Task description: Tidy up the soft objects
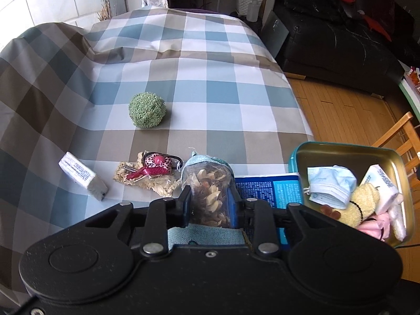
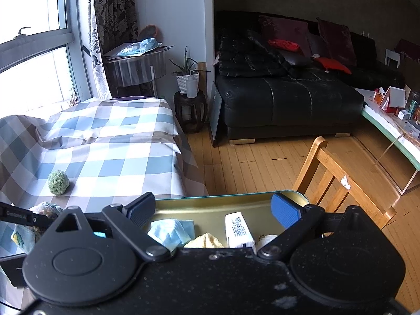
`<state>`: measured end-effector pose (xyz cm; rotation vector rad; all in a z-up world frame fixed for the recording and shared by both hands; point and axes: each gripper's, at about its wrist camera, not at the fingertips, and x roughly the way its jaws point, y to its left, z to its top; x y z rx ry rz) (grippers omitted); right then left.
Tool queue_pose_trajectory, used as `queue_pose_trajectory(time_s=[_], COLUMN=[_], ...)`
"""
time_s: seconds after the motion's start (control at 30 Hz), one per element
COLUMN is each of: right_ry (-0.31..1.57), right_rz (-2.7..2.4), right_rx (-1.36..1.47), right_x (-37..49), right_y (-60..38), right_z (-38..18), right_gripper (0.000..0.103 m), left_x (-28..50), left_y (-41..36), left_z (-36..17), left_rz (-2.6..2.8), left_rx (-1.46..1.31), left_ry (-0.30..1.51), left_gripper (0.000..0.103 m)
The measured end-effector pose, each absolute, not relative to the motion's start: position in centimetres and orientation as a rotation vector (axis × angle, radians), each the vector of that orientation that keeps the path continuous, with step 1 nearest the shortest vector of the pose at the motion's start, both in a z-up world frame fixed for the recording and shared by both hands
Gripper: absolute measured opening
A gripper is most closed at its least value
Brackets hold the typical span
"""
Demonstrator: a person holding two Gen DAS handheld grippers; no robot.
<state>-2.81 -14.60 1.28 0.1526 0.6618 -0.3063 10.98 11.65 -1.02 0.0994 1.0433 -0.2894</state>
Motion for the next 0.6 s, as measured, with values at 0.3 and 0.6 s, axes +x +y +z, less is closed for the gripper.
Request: queue_pose_trajectory(time_s=[0.3, 0.6], right_ry=[0.653, 0.657], right_rz=[-0.304, -0.269], right_rx=[0.196, 0.174], right_x=[-3.3, -3.5], right_y=[-15.2, -14.2], right_z=[1.5, 1.3], right_gripper=[0.095, 0.095], left_x=[7.0, 3.3], left_y=[13.5, 14.8], left_z=[0.4, -3.4], left_rz=[-0.321, -0.291], left_rx=[0.07, 0.069], left_ry=[1.052, 1.131], left_gripper=[0.027, 0.027])
